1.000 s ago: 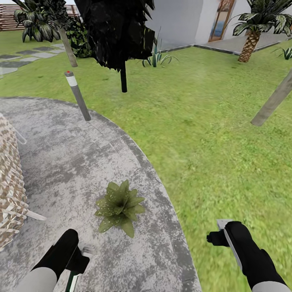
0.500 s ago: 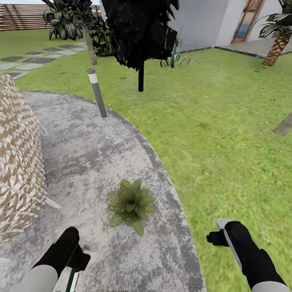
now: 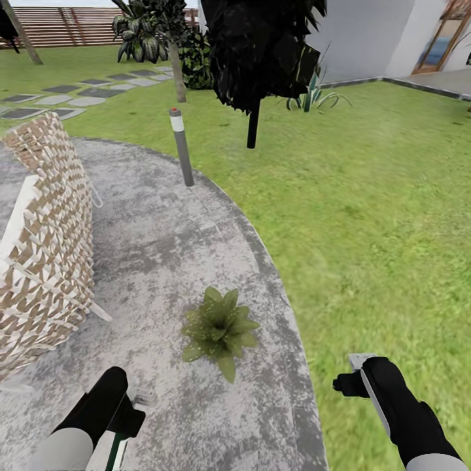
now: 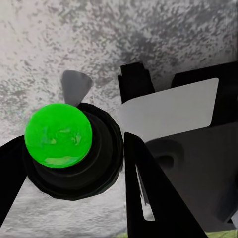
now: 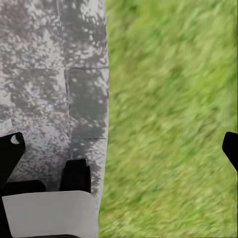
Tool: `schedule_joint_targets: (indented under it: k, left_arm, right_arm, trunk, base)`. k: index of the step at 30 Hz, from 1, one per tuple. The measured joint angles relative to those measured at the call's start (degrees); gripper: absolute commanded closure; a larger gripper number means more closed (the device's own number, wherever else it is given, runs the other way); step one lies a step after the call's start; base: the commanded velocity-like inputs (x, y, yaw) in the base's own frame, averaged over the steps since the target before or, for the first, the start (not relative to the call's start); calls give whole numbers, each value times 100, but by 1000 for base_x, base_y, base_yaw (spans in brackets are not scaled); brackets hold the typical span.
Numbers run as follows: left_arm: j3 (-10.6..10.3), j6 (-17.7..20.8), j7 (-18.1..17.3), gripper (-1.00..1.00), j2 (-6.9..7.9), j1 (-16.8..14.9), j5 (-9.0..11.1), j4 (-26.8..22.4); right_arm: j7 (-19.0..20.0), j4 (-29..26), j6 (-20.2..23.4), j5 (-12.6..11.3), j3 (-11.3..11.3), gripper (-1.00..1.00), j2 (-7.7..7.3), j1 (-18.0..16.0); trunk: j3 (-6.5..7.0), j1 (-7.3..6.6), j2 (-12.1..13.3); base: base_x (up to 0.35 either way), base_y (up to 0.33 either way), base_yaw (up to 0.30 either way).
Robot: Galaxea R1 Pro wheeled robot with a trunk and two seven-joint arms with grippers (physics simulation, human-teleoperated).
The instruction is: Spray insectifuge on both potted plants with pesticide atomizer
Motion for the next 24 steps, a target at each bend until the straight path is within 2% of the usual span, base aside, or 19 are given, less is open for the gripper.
schedule_joint_targets:
  k: [9,10,11,13,15,18,24]
  left_arm:
    - [3,6,2,100,-2,-21,0,-1]
    - [3,7,2,100,-2,-23,-1,-1]
    - [3,7,2,100,-2,-27,-1,-1]
    - [1,6,2,100,-2,-32,-1,-1]
    - [1,6,2,100,-2,-30,-1,-1]
    - [1,6,2,100,-2,-27,-1,-1]
    - [-1,6,2,100,-9,-52,1,-1]
  right_arm:
    - [-6,-8,-19,1,-9,-100,-9,1]
    - [-1,-59,-114,0,-12,-100,-9,1]
    - [6,-255,-405,-3,-18,-100,-12,0]
    - [17,-817,-1320,-7,-26,-100,-11,0]
    - [16,-1048,-1805,-3,-24,-100,-10,1]
    - [14,-1134,-1996,-1,-20,-100,-10,1]
    - [16,-1157,-2045,-1,-23,-100,-10,1]
  trunk:
    - [0,1,0]
    - [0,1,0]
    - [0,1,0]
    - [0,1,0]
    - [0,1,0]
    - [0,1,0]
    - [0,1,0]
  base:
    - [41,-77,16]
    - [1,-2,0]
    - [1,-1,0]
    - [0,0,0]
    - [0,0,0]
    - [0,0,0]
    - [0,0,0]
